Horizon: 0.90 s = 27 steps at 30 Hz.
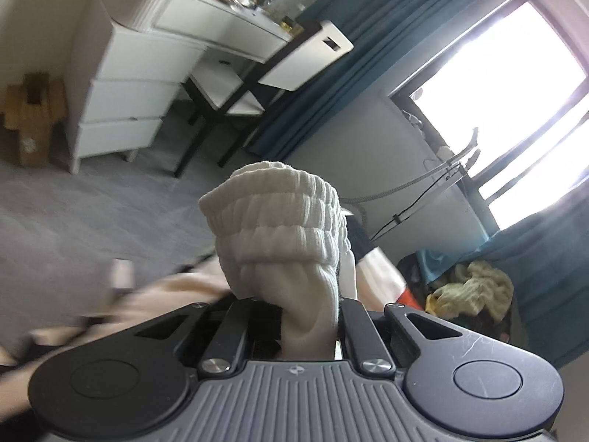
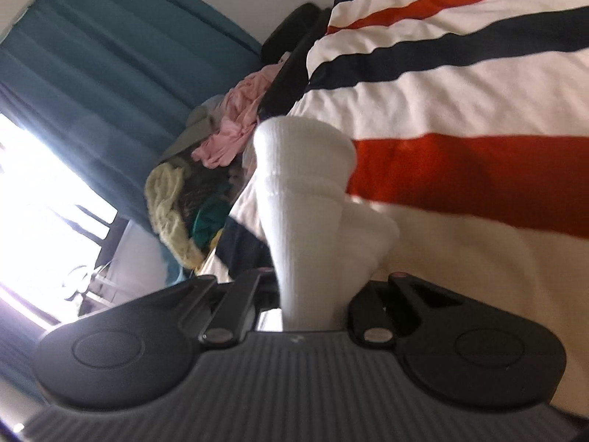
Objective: Fold clothes
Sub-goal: 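Release the waistband with the left gripper while the right gripper keeps holding the leg cuff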
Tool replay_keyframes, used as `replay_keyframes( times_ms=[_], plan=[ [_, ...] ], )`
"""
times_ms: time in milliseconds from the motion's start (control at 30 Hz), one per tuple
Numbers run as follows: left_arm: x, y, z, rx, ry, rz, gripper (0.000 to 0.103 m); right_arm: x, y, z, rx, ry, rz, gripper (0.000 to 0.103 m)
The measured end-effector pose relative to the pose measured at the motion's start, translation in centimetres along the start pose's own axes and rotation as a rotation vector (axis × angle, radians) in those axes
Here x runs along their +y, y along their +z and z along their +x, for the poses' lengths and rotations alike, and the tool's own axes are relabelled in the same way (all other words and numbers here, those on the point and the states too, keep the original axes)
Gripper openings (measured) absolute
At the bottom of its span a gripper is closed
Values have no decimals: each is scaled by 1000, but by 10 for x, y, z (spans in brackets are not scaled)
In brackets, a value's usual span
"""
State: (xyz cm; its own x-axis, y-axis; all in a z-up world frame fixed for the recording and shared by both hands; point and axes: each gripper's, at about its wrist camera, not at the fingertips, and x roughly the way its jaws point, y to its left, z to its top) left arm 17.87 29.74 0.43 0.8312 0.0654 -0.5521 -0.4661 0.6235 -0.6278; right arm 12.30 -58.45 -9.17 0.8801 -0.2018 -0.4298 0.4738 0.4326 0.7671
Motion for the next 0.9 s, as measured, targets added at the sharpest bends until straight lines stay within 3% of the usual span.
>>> replay_keyframes(
  times_ms=[200, 333, 433, 600, 733, 900],
  plan=[
    [95, -17, -100, 86, 85, 70, 11, -52, -22, -68, 79, 5, -5, 12],
    [134, -32, -111, 153, 117, 96, 13, -84, -37, -87, 112, -31, 9, 12],
    [138, -43, -121, 150, 141, 144, 22, -100, -46, -91, 114, -41, 40, 12],
    [106, -68, -151, 127, 243, 329, 59, -109, -53, -88, 121, -64, 46, 12],
    [54, -100, -180, 61, 245, 539, 77, -110, -58, -89, 120, -77, 33, 12],
    [-23, -156, -187, 31, 147, 716, 80, -110, -59, -89, 117, -77, 17, 12]
  ],
)
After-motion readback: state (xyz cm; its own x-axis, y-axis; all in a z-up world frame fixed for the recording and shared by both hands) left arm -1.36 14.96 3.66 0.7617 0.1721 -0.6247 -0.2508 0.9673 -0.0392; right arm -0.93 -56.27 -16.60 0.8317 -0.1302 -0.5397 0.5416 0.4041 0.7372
